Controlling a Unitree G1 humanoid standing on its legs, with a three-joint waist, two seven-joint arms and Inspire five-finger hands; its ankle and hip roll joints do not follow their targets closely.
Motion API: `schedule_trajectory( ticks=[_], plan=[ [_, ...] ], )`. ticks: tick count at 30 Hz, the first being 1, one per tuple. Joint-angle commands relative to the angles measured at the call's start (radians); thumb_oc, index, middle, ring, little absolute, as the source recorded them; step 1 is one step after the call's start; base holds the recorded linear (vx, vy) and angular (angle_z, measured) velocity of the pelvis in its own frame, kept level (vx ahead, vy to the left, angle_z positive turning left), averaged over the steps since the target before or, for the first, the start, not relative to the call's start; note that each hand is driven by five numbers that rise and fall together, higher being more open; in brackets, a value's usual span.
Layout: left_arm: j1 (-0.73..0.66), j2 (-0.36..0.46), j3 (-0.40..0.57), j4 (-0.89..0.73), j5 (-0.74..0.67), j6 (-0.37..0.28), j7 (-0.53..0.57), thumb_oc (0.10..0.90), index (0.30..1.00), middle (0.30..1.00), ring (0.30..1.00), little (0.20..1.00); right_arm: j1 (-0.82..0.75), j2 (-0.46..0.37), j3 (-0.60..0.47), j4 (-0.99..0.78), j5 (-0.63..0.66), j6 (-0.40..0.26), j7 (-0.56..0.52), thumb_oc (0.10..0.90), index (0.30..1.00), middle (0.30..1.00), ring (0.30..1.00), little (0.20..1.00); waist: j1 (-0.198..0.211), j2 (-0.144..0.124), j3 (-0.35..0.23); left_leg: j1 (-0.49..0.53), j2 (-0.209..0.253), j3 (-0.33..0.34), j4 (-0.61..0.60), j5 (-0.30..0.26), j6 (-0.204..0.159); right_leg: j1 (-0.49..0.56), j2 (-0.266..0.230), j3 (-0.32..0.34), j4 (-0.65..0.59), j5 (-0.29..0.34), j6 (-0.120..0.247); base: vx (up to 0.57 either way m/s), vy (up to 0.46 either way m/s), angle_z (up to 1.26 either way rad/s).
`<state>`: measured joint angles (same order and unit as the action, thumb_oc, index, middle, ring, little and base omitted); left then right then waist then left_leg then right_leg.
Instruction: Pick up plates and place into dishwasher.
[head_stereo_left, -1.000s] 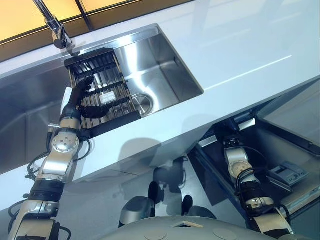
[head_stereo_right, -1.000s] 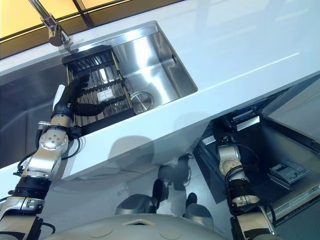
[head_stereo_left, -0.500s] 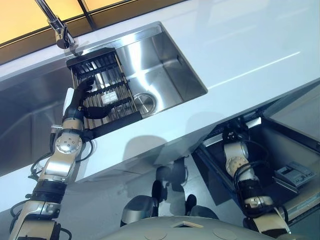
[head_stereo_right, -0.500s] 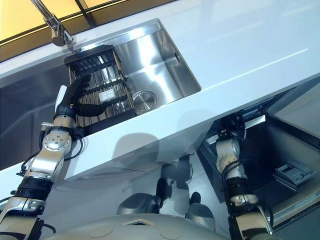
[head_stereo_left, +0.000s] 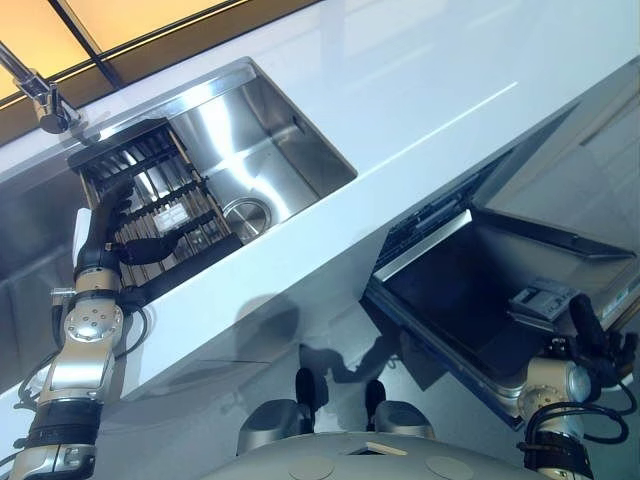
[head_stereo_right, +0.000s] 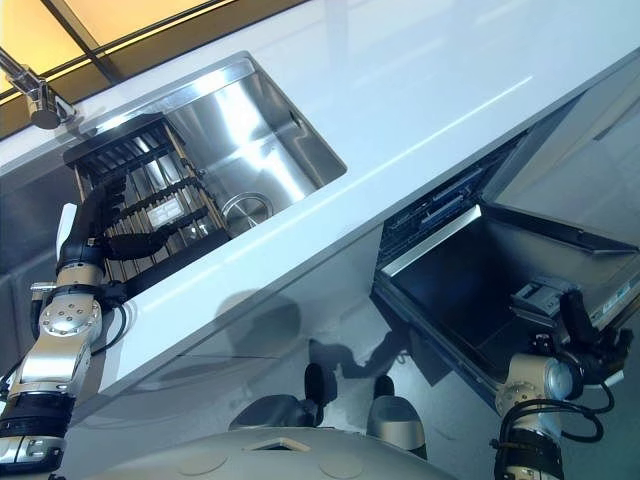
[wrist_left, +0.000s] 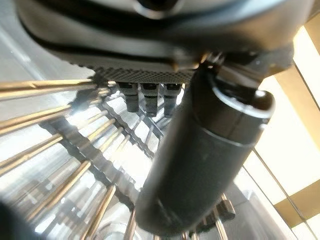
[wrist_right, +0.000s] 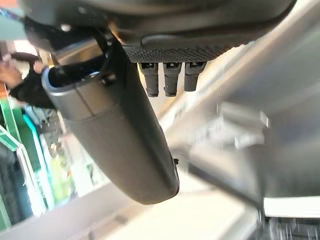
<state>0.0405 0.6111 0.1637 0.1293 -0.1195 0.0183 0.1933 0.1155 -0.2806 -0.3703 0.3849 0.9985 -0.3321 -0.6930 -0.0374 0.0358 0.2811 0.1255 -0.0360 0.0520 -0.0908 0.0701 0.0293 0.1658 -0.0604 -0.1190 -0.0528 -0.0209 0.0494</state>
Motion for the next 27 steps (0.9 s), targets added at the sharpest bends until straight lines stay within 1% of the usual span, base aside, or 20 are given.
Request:
schedule_trajectory(
  ticks=[1, 4, 7, 9, 11, 12, 13, 16, 17, 19, 21, 22, 24, 25, 26, 27],
  plan=[
    [0.015, 0.022, -0.03, -0.005, 0.004, -0.043, 0.008, 0.8, 0.9, 0.9, 0.9, 0.9, -0.058, -0.103, -0.058, -0.027, -0.163, -0.111, -0.033, 0.8, 0.9, 0.9, 0.9, 0.9, -0.006, -0.024, -0.061, 0.004, -0.063, 0.021, 0.036, -0.147, 0.039, -0.142, 0.028, 0.019, 0.139, -0.023, 0.078, -0.02, -0.02, -0.07],
    [0.0, 0.031, -0.03, 0.019, -0.002, -0.052, 0.007, 0.8, 0.9, 0.9, 0.9, 0.9, -0.055, -0.133, -0.092, 0.057, -0.257, -0.106, -0.115, 0.8, 0.9, 0.9, 0.9, 0.9, -0.016, -0.023, -0.064, 0.001, -0.062, 0.031, 0.038, -0.151, 0.037, -0.149, 0.032, 0.029, 0.14, -0.023, 0.079, -0.02, -0.024, -0.04],
    [-0.003, 0.039, -0.031, 0.03, -0.004, -0.054, 0.005, 0.8, 0.9, 0.9, 0.9, 0.9, -0.046, -0.155, -0.132, 0.156, -0.256, -0.093, -0.118, 0.8, 0.9, 0.9, 0.9, 0.9, -0.022, -0.019, -0.065, -0.001, -0.062, 0.037, 0.04, -0.154, 0.036, -0.155, 0.035, 0.034, 0.146, -0.024, 0.081, 0.0, -0.034, -0.09],
    [-0.006, 0.041, -0.032, 0.032, -0.002, -0.05, 0.003, 0.8, 0.9, 0.9, 0.9, 0.9, -0.04, -0.162, -0.147, 0.204, -0.247, -0.074, -0.1, 0.8, 0.9, 0.9, 0.9, 0.9, -0.025, -0.017, -0.063, -0.004, -0.061, 0.041, 0.046, -0.156, 0.036, -0.16, 0.035, 0.037, 0.152, -0.025, 0.081, 0.01, -0.064, -0.09],
    [-0.009, 0.048, -0.028, 0.035, -0.002, -0.048, -0.002, 0.8, 0.9, 0.9, 0.9, 0.9, -0.035, -0.167, -0.149, 0.246, -0.238, -0.055, -0.068, 0.8, 0.9, 0.9, 0.9, 0.9, -0.028, -0.014, -0.059, -0.006, -0.061, 0.043, 0.051, -0.158, 0.036, -0.164, 0.036, 0.039, 0.16, -0.028, 0.08, 0.01, -0.079, -0.04],
    [-0.012, 0.049, -0.028, 0.033, 0.0, -0.044, -0.002, 0.8, 0.9, 0.9, 0.9, 0.9, -0.034, -0.164, -0.146, 0.264, -0.224, -0.036, -0.032, 0.8, 0.9, 0.9, 0.9, 0.9, -0.03, -0.011, -0.058, -0.009, -0.059, 0.044, 0.054, -0.158, 0.036, -0.17, 0.036, 0.04, 0.166, -0.03, 0.079, 0.01, -0.103, -0.05],
    [-0.013, 0.051, -0.026, 0.029, 0.004, -0.041, -0.004, 0.8, 0.9, 0.9, 0.9, 0.9, -0.03, -0.162, -0.138, 0.277, -0.225, -0.019, -0.019, 0.8, 0.9, 0.9, 0.9, 0.9, -0.031, -0.009, -0.055, -0.012, -0.058, 0.046, 0.058, -0.159, 0.037, -0.174, 0.036, 0.04, 0.173, -0.035, 0.078, 0.01, -0.126, -0.06],
    [-0.019, 0.06, -0.023, 0.03, 0.015, -0.04, -0.002, 0.8, 0.9, 0.9, 0.9, 0.9, -0.022, -0.159, -0.131, 0.315, -0.19, 0.003, 0.047, 0.8, 0.9, 0.9, 0.9, 0.9, -0.036, -0.002, -0.05, -0.018, -0.051, 0.048, 0.065, -0.167, 0.037, -0.178, 0.037, 0.038, 0.199, -0.062, 0.077, 0.03, -0.119, -0.04],
    [-0.021, 0.063, -0.018, 0.032, 0.02, -0.042, -0.004, 0.8, 0.9, 0.9, 0.9, 0.9, -0.02, -0.159, -0.13, 0.329, -0.186, 0.007, 0.063, 0.8, 0.9, 0.9, 0.9, 0.9, -0.037, 0.0, -0.045, -0.027, -0.048, 0.053, 0.072, -0.161, 0.037, -0.186, 0.038, 0.037, 0.21, -0.06, 0.074, 0.01, -0.165, -0.13],
    [-0.035, 0.083, -0.015, 0.034, 0.017, -0.044, -0.003, 0.8, 0.9, 0.9, 0.9, 0.9, -0.012, -0.167, -0.131, 0.376, -0.167, 0.038, 0.133, 0.8, 0.9, 0.9, 0.9, 0.9, -0.043, 0.011, -0.035, -0.035, -0.043, 0.049, 0.083, -0.17, 0.037, -0.2, 0.038, 0.035, 0.246, -0.091, 0.071, 0.01, -0.19, -0.1],
    [-0.055, 0.101, -0.017, 0.027, -0.011, -0.048, 0.002, 0.8, 0.9, 0.9, 0.9, 0.9, -0.013, -0.184, -0.129, 0.41, -0.143, 0.057, 0.199, 0.8, 0.9, 0.9, 0.9, 0.9, -0.05, 0.021, -0.013, -0.059, -0.039, 0.051, 0.109, -0.173, 0.033, -0.225, 0.036, 0.032, 0.277, -0.105, 0.066, -0.05, -0.171, -0.06],
    [-0.059, 0.105, -0.017, 0.026, -0.024, -0.053, 0.003, 0.8, 0.9, 0.9, 0.9, 0.9, -0.014, -0.189, -0.129, 0.416, -0.139, 0.063, 0.212, 0.8, 0.9, 0.9, 0.9, 0.9, -0.052, 0.022, -0.009, -0.065, -0.039, 0.051, 0.116, -0.174, 0.032, -0.23, 0.035, 0.032, 0.284, -0.108, 0.065, -0.08, -0.116, 0.0],
    [-0.085, 0.108, -0.02, 0.014, -0.063, -0.089, 0.013, 0.8, 0.9, 0.9, 0.9, 0.9, -0.027, -0.212, -0.12, 0.43, -0.114, 0.068, 0.266, 0.8, 0.9, 0.9, 0.9, 0.9, -0.057, 0.026, 0.02, -0.108, -0.037, 0.054, 0.167, -0.184, 0.026, -0.258, 0.028, 0.031, 0.309, -0.121, 0.053, -0.17, -0.145, 0.02],
    [-0.116, 0.104, -0.024, -0.004, -0.125, -0.136, 0.014, 0.8, 0.9, 0.9, 0.9, 0.9, -0.045, -0.234, -0.115, 0.445, -0.086, 0.064, 0.309, 0.8, 0.9, 0.9, 0.9, 0.9, -0.06, 0.027, 0.058, -0.164, -0.034, 0.058, 0.235, -0.196, 0.018, -0.29, 0.015, 0.027, 0.333, -0.128, 0.037, -0.26, -0.176, 0.04],
    [-0.135, 0.099, -0.027, -0.012, -0.153, -0.169, 0.017, 0.8, 0.9, 0.9, 0.9, 0.9, -0.059, -0.251, -0.113, 0.466, -0.079, 0.045, 0.331, 0.8, 0.9, 0.9, 0.9, 0.9, -0.061, 0.032, 0.081, -0.203, -0.029, 0.064, 0.282, -0.203, 0.012, -0.313, 0.006, 0.02, 0.353, -0.132, 0.026, -0.21, -0.129, 0.05],
    [-0.138, 0.099, -0.027, -0.009, -0.154, -0.172, 0.017, 0.8, 0.9, 0.9, 0.9, 0.9, -0.063, -0.254, -0.113, 0.471, -0.077, 0.043, 0.335, 0.8, 0.9, 0.9, 0.9, 0.9, -0.062, 0.033, 0.081, -0.211, -0.028, 0.064, 0.292, -0.207, 0.012, -0.32, 0.006, 0.02, 0.358, -0.134, 0.025, -0.15, -0.09, 0.08]
  ],
)
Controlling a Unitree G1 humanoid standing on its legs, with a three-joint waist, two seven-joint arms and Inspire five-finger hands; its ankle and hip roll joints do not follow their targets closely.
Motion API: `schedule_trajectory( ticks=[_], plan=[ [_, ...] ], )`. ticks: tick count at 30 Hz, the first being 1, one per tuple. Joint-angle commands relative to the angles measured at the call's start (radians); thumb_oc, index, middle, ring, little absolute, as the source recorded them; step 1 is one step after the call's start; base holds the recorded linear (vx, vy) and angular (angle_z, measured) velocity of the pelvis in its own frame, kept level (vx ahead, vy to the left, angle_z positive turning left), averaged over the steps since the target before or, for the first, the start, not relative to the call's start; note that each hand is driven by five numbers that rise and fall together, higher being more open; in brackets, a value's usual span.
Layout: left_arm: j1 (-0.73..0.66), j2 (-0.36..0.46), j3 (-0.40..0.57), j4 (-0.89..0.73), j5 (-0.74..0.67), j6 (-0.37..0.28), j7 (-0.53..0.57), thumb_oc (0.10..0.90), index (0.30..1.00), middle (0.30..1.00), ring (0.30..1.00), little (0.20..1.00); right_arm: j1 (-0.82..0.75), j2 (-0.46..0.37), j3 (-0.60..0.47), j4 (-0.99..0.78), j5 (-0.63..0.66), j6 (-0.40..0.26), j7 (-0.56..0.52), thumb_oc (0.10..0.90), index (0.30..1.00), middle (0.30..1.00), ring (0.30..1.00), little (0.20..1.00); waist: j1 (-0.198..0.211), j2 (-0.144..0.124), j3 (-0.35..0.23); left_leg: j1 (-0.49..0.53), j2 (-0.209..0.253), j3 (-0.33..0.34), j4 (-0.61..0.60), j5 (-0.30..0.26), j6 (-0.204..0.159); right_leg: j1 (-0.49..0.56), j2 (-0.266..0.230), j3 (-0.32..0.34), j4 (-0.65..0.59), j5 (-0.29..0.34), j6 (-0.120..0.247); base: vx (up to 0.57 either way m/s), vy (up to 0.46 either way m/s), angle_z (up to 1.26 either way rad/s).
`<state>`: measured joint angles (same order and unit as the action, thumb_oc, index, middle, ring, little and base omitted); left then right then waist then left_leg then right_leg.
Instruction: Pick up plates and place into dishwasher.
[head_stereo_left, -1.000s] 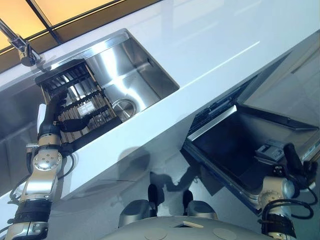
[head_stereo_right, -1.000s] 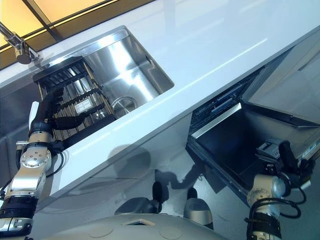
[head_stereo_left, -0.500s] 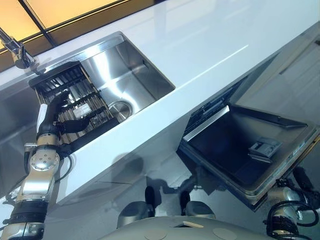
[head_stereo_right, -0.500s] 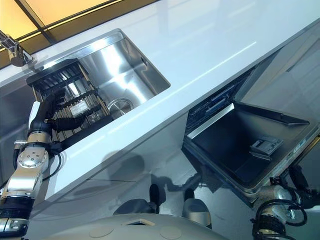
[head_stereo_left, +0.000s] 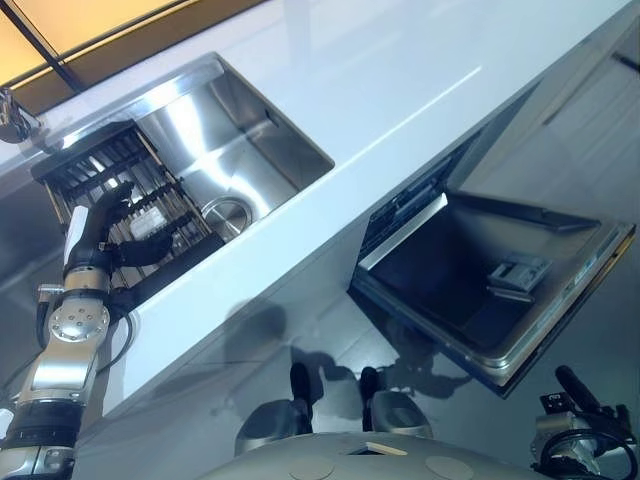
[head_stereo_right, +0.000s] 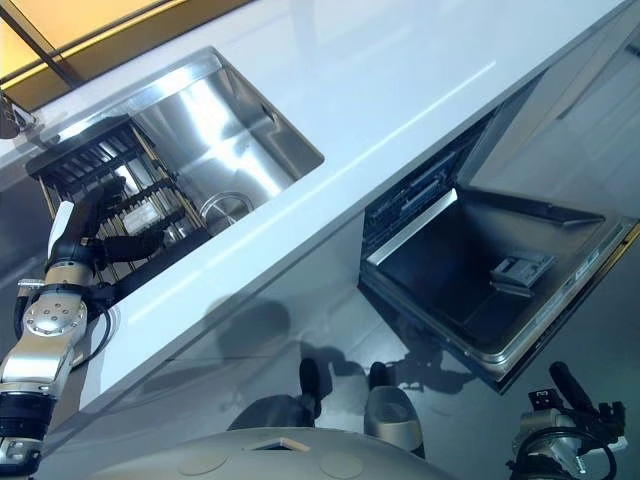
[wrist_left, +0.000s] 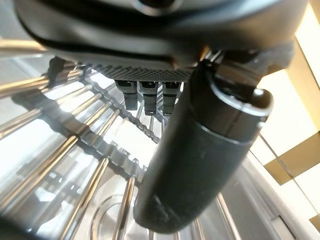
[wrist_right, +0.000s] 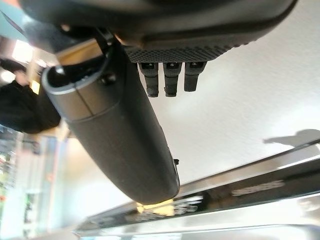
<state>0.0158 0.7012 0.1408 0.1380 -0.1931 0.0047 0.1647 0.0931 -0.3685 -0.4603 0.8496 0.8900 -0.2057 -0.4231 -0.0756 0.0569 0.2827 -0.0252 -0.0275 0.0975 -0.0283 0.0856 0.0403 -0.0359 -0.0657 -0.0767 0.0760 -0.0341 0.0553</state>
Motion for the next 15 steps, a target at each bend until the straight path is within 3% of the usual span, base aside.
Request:
schedule_trajectory(
  ticks=[1, 4, 5, 10, 15],
  plan=[
    [-0.131, 0.008, -0.005, -0.032, -0.118, -0.188, 0.041, 0.8, 0.9, 0.9, 0.9, 0.9, -0.053, -0.182, -0.02, 0.02, 0.052, -0.098, 0.098, 0.8, 0.9, 0.9, 0.9, 0.9, -0.023, 0.021, 0.102, -0.091, -0.029, 0.027, 0.265, -0.227, -0.006, -0.137, 0.008, -0.032, 0.251, -0.128, 0.005, -0.13, -0.086, 0.13],
    [-0.175, -0.006, 0.008, -0.074, -0.214, -0.241, 0.039, 0.8, 0.9, 0.9, 0.9, 0.9, -0.091, -0.228, -0.01, 0.04, 0.101, -0.113, 0.153, 0.8, 0.9, 0.9, 0.9, 0.9, -0.026, 0.056, 0.158, -0.167, -0.027, 0.028, 0.338, -0.232, -0.017, -0.206, 0.004, -0.042, 0.325, -0.16, -0.031, -0.11, -0.071, 0.07],
    [-0.176, -0.008, 0.009, -0.075, -0.218, -0.242, 0.038, 0.8, 0.9, 0.9, 0.9, 0.9, -0.094, -0.232, -0.01, 0.043, 0.103, -0.113, 0.156, 0.8, 0.9, 0.9, 0.9, 0.9, -0.027, 0.058, 0.159, -0.172, -0.027, 0.028, 0.342, -0.233, -0.017, -0.212, 0.004, -0.042, 0.331, -0.163, -0.033, -0.08, -0.016, -0.06],
    [-0.189, -0.051, 0.046, -0.132, -0.378, -0.341, 0.034, 0.8, 0.9, 0.9, 0.9, 0.9, -0.135, -0.286, -0.006, 0.06, 0.16, -0.14, 0.235, 0.8, 0.9, 0.9, 0.9, 0.9, -0.027, 0.126, 0.201, -0.27, -0.049, 0.012, 0.407, -0.224, -0.024, -0.354, -0.014, -0.042, 0.484, -0.219, -0.072, -0.05, 0.013, -0.09],
    [-0.17, -0.109, 0.097, -0.185, -0.541, -0.37, -0.019, 0.8, 0.9, 0.9, 0.9, 0.9, -0.152, -0.294, 0.005, 0.048, 0.176, -0.131, 0.282, 0.8, 0.9, 0.9, 0.9, 0.9, -0.024, 0.157, 0.223, -0.332, -0.07, -0.002, 0.463, -0.237, -0.022, -0.439, -0.029, -0.028, 0.601, -0.269, -0.097, 0.0, 0.001, -0.02]
  ],
)
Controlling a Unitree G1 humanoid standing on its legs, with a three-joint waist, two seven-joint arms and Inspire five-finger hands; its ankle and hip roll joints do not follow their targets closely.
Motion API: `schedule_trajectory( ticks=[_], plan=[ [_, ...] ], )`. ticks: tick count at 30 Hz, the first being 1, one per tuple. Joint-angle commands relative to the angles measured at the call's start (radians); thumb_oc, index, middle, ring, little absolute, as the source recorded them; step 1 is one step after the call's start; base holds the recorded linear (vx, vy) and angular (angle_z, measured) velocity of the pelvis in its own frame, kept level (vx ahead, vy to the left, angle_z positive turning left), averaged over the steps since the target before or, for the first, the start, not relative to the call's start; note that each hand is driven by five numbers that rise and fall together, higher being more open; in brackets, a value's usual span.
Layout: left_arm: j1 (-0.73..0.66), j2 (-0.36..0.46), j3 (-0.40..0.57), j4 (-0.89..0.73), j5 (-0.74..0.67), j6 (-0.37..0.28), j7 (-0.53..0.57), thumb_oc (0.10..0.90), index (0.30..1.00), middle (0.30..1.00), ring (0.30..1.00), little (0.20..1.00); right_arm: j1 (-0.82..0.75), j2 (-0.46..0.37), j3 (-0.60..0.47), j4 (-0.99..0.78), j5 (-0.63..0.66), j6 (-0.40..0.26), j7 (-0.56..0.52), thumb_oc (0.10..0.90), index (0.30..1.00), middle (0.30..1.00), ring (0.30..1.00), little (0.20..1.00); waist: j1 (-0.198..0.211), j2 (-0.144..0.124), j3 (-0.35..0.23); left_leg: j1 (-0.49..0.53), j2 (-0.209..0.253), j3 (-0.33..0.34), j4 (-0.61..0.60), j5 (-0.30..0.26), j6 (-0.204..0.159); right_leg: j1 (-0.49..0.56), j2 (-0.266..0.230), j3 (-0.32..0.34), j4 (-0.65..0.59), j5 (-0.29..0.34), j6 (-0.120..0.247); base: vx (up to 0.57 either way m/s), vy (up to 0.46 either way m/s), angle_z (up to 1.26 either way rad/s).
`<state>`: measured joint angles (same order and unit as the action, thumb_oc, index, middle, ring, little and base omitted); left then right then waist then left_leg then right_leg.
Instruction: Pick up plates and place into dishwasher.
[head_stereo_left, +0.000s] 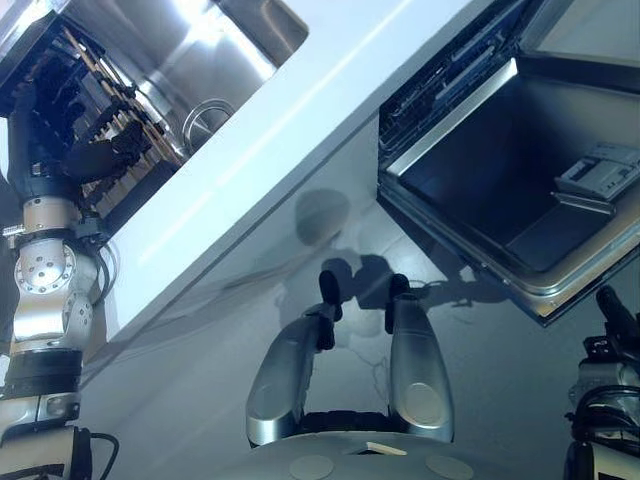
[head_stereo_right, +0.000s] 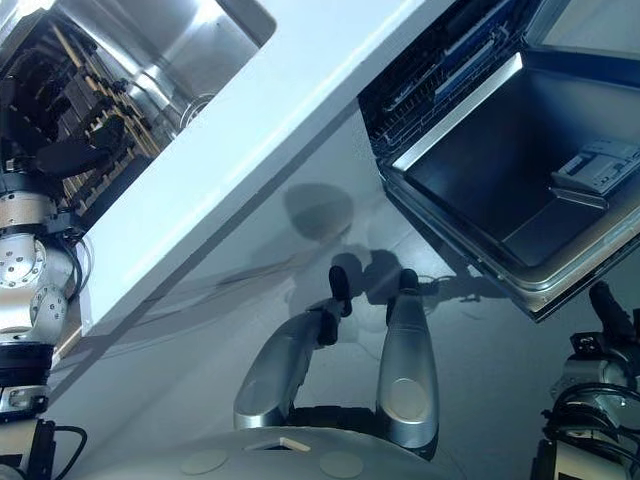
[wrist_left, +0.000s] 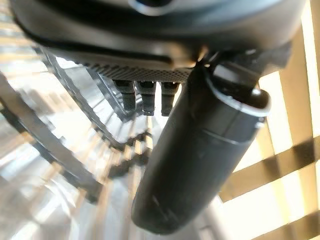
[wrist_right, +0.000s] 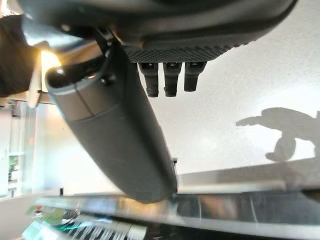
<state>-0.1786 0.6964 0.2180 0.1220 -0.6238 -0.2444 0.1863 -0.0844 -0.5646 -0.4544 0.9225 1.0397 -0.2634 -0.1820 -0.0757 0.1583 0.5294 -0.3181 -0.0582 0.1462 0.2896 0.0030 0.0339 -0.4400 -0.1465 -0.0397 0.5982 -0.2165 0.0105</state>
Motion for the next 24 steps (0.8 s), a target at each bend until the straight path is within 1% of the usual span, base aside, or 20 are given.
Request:
schedule_trajectory(
  ticks=[1, 2, 4, 6, 7, 8, 10, 13, 15, 16, 17, 18, 19, 20, 24],
  plan=[
    [0.036, -0.115, 0.029, -0.184, -0.121, -0.124, -0.048, 0.8, 0.9, 0.9, 0.9, 0.9, 0.023, -0.093, 0.004, -0.037, 0.032, -0.068, 0.05, 0.8, 0.9, 0.9, 0.9, 0.9, -0.021, 0.06, -0.02, -0.051, -0.043, -0.054, 0.151, -0.153, -0.015, -0.049, 0.051, -0.064, 0.097, -0.093, -0.057, 0.0, 0.0, 0.0],
    [0.04, -0.117, 0.032, -0.188, -0.124, -0.123, -0.05, 0.8, 0.9, 0.9, 0.9, 0.9, 0.024, -0.092, 0.006, -0.041, 0.035, -0.064, 0.055, 0.8, 0.9, 0.9, 0.9, 0.9, -0.022, 0.059, -0.021, -0.053, -0.045, -0.054, 0.157, -0.161, -0.016, -0.052, 0.049, -0.063, 0.108, -0.104, -0.057, 0.03, -0.013, -0.06],
    [0.056, -0.139, 0.045, -0.209, -0.107, -0.122, -0.053, 0.8, 0.9, 0.9, 0.9, 0.9, 0.016, -0.075, 0.02, -0.056, 0.049, -0.06, 0.076, 0.8, 0.9, 0.9, 0.9, 0.9, -0.013, 0.066, -0.016, -0.071, -0.05, -0.062, 0.159, -0.15, -0.014, -0.075, 0.052, -0.064, 0.125, -0.101, -0.064, 0.0, -0.023, -0.09],
    [0.073, -0.149, 0.057, -0.231, -0.089, -0.119, -0.052, 0.8, 0.9, 0.9, 0.9, 0.9, -0.004, -0.061, 0.044, -0.062, 0.073, -0.048, 0.129, 0.8, 0.9, 0.9, 0.9, 0.9, -0.002, 0.069, -0.013, -0.097, -0.059, -0.068, 0.176, -0.155, -0.014, -0.101, 0.048, -0.063, 0.161, -0.121, -0.069, -0.01, -0.047, -0.02],
    [0.075, -0.15, 0.06, -0.237, -0.08, -0.113, -0.052, 0.8, 0.9, 0.9, 0.9, 0.9, -0.018, -0.062, 0.051, -0.045, 0.082, -0.042, 0.176, 0.8, 0.9, 0.9, 0.9, 0.9, 0.005, 0.072, -0.014, -0.108, -0.064, -0.072, 0.181, -0.153, -0.013, -0.11, 0.047, -0.065, 0.17, -0.123, -0.071, -0.03, -0.058, 0.03],
    [0.076, -0.148, 0.064, -0.239, -0.089, -0.112, -0.062, 0.8, 0.9, 0.9, 0.9, 0.9, -0.035, -0.067, 0.062, -0.031, 0.098, -0.021, 0.249, 0.8, 0.9, 0.9, 0.9, 0.9, 0.015, 0.077, -0.012, -0.12, -0.067, -0.074, 0.186, -0.15, -0.011, -0.123, 0.046, -0.067, 0.184, -0.125, -0.071, -0.03, -0.055, 0.03],
    [0.073, -0.144, 0.07, -0.236, -0.093, -0.121, -0.073, 0.8, 0.9, 0.9, 0.9, 0.9, -0.065, -0.076, 0.079, -0.011, 0.121, -0.012, 0.329, 0.8, 0.9, 0.9, 0.9, 0.9, 0.024, 0.08, -0.012, -0.141, -0.07, -0.076, 0.196, -0.148, -0.011, -0.144, 0.042, -0.069, 0.202, -0.127, -0.071, -0.04, -0.038, 0.03],
    [0.065, -0.131, 0.077, -0.247, -0.13, -0.129, -0.089, 0.8, 0.9, 0.9, 0.9, 0.9, -0.104, -0.071, 0.112, -0.026, 0.189, 0.02, 0.49, 0.8, 0.9, 0.9, 0.9, 0.9, 0.038, 0.086, -0.013, -0.166, -0.075, -0.077, 0.203, -0.141, -0.01, -0.168, 0.042, -0.068, 0.218, -0.127, -0.069, -0.04, -0.02, 0.04],
    [0.065, -0.127, 0.081, -0.254, -0.14, -0.141, -0.092, 0.8, 0.9, 0.9, 0.9, 0.9, -0.13, -0.055, 0.141, -0.08, 0.234, 0.049, 0.606, 0.8, 0.9, 0.9, 0.9, 0.9, 0.048, 0.09, -0.01, -0.176, -0.078, -0.081, 0.204, -0.137, -0.01, -0.181, 0.04, -0.071, 0.222, -0.12, -0.066, -0.03, -0.011, 0.06],
    [0.067, -0.126, 0.083, -0.254, -0.137, -0.144, -0.093, 0.8, 0.9, 0.9, 0.9, 0.9, -0.134, -0.053, 0.145, -0.087, 0.239, 0.05, 0.62, 0.8, 0.9, 0.9, 0.9, 0.9, 0.049, 0.09, -0.01, -0.178, -0.078, -0.081, 0.204, -0.136, -0.009, -0.182, 0.04, -0.072, 0.222, -0.119, -0.065, 0.0, 0.0, 0.0],
    [0.073, -0.121, 0.09, -0.256, -0.138, -0.152, -0.106, 0.8, 0.9, 0.9, 0.9, 0.9, -0.155, -0.045, 0.166, -0.132, 0.252, 0.07, 0.72, 0.8, 0.9, 0.9, 0.9, 0.9, 0.059, 0.091, -0.012, -0.177, -0.081, -0.083, 0.199, -0.132, -0.009, -0.18, 0.038, -0.076, 0.212, -0.111, -0.061, 0.0, 0.0, 0.0],
    [0.076, -0.117, 0.093, -0.258, -0.132, -0.155, -0.105, 0.8, 0.9, 0.9, 0.9, 0.9, -0.17, -0.037, 0.182, -0.167, 0.258, 0.076, 0.758, 0.8, 0.9, 0.9, 0.9, 0.9, 0.064, 0.092, -0.013, -0.174, -0.081, -0.085, 0.193, -0.129, -0.008, -0.176, 0.038, -0.079, 0.203, -0.106, -0.058, -0.01, 0.003, -0.1],
    [0.077, -0.115, 0.094, -0.259, -0.129, -0.158, -0.103, 0.8, 0.9, 0.9, 0.9, 0.9, -0.177, -0.032, 0.19, -0.188, 0.259, 0.083, 0.783, 0.8, 0.9, 0.9, 0.9, 0.9, 0.067, 0.091, -0.013, -0.172, -0.081, -0.087, 0.191, -0.128, -0.008, -0.173, 0.037, -0.081, 0.198, -0.103, -0.056, -0.01, 0.007, -0.17],
    [0.077, -0.107, 0.1, -0.254, -0.14, -0.161, -0.109, 0.8, 0.9, 0.9, 0.9, 0.9, -0.194, -0.025, 0.215, -0.258, 0.261, 0.087, 0.819, 0.8, 0.9, 0.9, 0.9, 0.9, 0.073, 0.09, -0.014, -0.171, -0.081, -0.086, 0.185, -0.126, -0.007, -0.169, 0.036, -0.086, 0.185, -0.096, -0.051, -0.01, 0.011, -0.26],
    [0.078, -0.081, 0.112, -0.239, -0.13, -0.173, -0.097, 0.8, 0.9, 0.9, 0.9, 0.9, -0.232, -0.004, 0.277, -0.477, 0.253, 0.092, 0.842, 0.8, 0.9, 0.9, 0.9, 0.9, 0.09, 0.077, -0.016, -0.168, -0.077, -0.086, 0.171, -0.117, -0.006, -0.155, 0.034, -0.098, 0.141, -0.07, -0.039, -0.01, 0.018, -0.43]
  ],
)
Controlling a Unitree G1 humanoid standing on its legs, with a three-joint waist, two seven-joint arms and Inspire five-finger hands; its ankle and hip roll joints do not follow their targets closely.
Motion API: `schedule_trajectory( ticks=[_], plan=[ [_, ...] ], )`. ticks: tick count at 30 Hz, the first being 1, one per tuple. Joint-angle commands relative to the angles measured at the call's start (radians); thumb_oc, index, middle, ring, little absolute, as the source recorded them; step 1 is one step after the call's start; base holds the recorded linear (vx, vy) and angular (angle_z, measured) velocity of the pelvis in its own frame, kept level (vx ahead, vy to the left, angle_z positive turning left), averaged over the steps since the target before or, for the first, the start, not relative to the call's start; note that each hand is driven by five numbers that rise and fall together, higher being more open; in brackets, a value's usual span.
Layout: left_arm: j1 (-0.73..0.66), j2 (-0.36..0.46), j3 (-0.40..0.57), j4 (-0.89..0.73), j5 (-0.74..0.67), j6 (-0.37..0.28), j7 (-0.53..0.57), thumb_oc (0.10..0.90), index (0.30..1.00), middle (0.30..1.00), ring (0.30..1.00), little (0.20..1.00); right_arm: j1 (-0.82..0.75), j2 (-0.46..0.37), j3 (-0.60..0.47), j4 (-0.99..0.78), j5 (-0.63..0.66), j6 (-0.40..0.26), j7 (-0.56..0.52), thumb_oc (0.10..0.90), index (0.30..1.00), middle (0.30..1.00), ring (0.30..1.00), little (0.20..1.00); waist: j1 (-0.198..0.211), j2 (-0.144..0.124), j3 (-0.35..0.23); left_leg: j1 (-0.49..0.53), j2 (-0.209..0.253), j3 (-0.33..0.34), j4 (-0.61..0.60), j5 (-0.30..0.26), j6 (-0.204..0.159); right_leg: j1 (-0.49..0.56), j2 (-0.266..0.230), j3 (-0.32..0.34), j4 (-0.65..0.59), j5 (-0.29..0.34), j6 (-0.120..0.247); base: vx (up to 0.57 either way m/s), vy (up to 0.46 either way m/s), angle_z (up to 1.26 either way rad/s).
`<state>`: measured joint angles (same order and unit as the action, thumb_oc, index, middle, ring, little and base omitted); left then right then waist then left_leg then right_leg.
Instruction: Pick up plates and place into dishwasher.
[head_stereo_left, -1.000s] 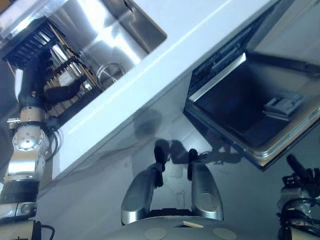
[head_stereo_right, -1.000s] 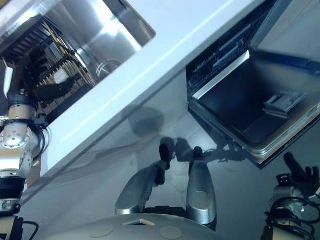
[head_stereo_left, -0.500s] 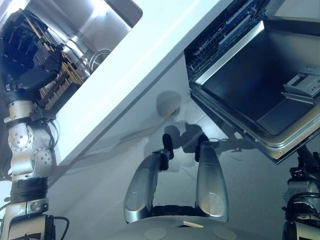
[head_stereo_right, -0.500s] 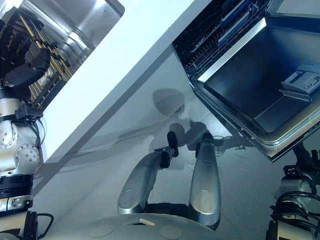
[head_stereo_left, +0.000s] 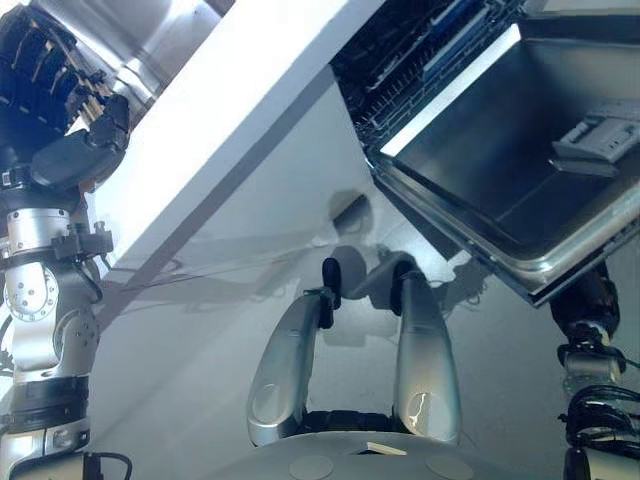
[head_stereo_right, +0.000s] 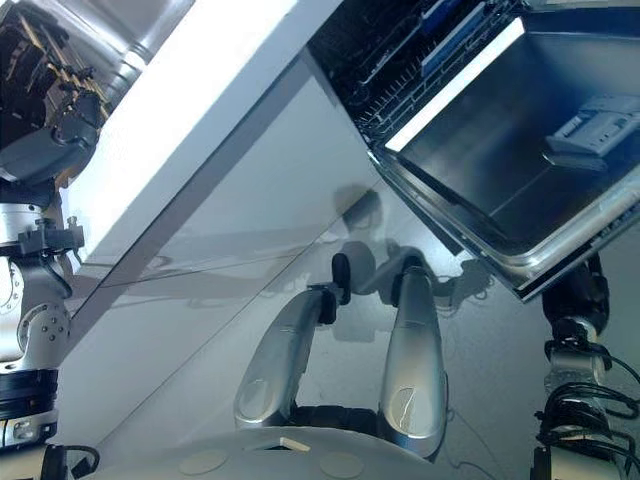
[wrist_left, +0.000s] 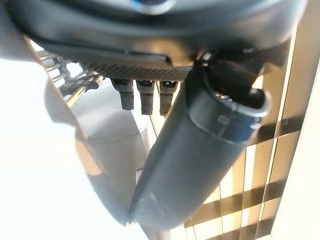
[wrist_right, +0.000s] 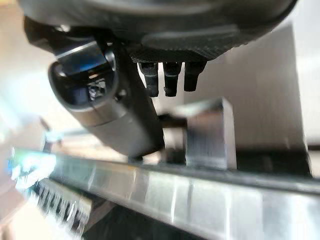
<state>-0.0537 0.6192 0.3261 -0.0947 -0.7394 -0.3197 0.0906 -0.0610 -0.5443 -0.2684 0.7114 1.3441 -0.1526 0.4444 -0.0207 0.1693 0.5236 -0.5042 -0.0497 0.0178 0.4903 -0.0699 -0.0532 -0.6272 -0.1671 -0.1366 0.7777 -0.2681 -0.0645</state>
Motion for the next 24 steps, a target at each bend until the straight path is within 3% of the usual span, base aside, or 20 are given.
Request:
schedule_trajectory(
  ticks=[1, 6, 11, 20, 24],
  plan=[
    [-0.048, 0.0, 0.007, -0.02, -0.012, -0.097, -0.002, 0.8, 0.9, 0.9, 0.9, 0.9, -0.258, -0.023, 0.098, -0.289, -0.055, -0.019, 0.215, 0.8, 0.9, 0.9, 0.9, 0.9, 0.037, 0.064, -0.012, 0.019, -0.085, 0.043, -0.031, -0.044, 0.081, 0.035, 0.054, -0.003, -0.044, -0.016, 0.037, -0.01, 0.007, -0.42],
    [-0.056, 0.029, 0.02, 0.002, -0.01, -0.101, 0.011, 0.8, 0.9, 0.9, 0.9, 0.9, -0.327, 0.01, 0.16, -0.514, -0.144, 0.016, 0.178, 0.8, 0.9, 0.9, 0.9, 0.9, 0.051, 0.049, -0.014, 0.029, -0.08, 0.043, -0.034, -0.047, 0.083, 0.058, 0.044, -0.013, -0.082, 0.006, 0.046, 0.0, 0.023, -0.25],
    [-0.057, 0.024, 0.025, -0.001, -0.013, -0.079, 0.019, 0.8, 0.9, 0.9, 0.9, 0.9, -0.387, 0.03, 0.209, -0.669, -0.243, 0.092, 0.14, 0.8, 0.9, 0.9, 0.9, 0.9, 0.06, 0.05, -0.019, 0.046, -0.087, 0.041, -0.043, -0.045, 0.088, 0.075, 0.038, -0.011, -0.112, 0.024, 0.05, 0.03, 0.09, -0.13],
    [-0.076, 0.039, 0.016, -0.01, -0.026, -0.034, 0.015, 0.8, 0.9, 0.9, 0.9, 0.9, -0.462, 0.026, 0.264, -0.706, -0.325, 0.144, 0.101, 0.8, 0.9, 0.9, 0.9, 0.9, 0.079, 0.047, -0.04, 0.078, -0.097, 0.038, -0.053, -0.048, 0.1, 0.113, 0.032, -0.004, -0.137, 0.035, 0.052, 0.05, 0.078, 0.15],
    [-0.086, 0.052, 0.003, -0.003, -0.038, -0.018, 0.006, 0.8, 0.9, 0.9, 0.9, 0.9, -0.494, 0.023, 0.292, -0.689, -0.37, 0.153, 0.036, 0.8, 0.9, 0.9, 0.9, 0.9, 0.09, 0.034, -0.056, 0.106, -0.099, 0.034, -0.066, -0.051, 0.106, 0.144, 0.035, 0.0, -0.16, 0.043, 0.054, 0.08, 0.091, 0.67]
  ],
)
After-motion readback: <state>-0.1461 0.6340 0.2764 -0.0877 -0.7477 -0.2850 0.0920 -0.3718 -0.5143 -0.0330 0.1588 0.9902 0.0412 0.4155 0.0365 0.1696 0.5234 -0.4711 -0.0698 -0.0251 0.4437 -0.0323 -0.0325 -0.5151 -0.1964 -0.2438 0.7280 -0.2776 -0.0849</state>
